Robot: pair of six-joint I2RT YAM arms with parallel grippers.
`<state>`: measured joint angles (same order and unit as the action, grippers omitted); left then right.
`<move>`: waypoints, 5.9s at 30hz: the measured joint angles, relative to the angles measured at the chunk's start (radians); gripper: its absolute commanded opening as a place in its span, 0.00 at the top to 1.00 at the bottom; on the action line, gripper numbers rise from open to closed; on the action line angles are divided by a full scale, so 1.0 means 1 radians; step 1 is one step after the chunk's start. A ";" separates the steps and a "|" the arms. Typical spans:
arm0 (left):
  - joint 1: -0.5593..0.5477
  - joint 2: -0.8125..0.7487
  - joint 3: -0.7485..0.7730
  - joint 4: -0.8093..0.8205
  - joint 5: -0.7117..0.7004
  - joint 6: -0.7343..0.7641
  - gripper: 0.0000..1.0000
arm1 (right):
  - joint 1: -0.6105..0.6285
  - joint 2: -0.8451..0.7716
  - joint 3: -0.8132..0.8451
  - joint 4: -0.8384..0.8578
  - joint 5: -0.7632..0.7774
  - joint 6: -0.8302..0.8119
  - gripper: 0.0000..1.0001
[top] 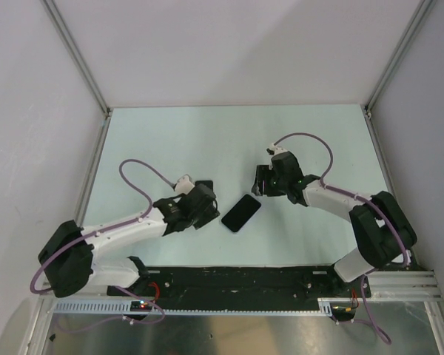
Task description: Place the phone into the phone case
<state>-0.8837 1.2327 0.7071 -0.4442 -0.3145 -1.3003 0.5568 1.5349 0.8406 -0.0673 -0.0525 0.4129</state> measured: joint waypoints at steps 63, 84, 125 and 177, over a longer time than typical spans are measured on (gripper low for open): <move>-0.063 0.346 0.125 0.082 0.109 -0.043 1.00 | 0.040 0.058 -0.134 0.219 -0.085 0.108 0.26; -0.062 0.342 0.126 0.103 0.129 0.138 0.64 | 0.048 0.034 -0.146 0.203 -0.056 0.112 0.26; 0.055 0.557 0.443 0.082 0.280 0.692 0.81 | 0.095 -0.248 -0.333 0.032 0.098 0.437 0.51; 0.179 0.498 0.464 0.049 0.242 0.698 0.64 | -0.087 0.209 -0.031 0.284 -0.179 0.297 0.47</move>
<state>-0.7048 1.7306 1.1713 -0.3954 -0.0727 -0.6022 0.4702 1.7443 0.8097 0.2169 -0.2314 0.7097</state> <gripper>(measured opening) 0.369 0.497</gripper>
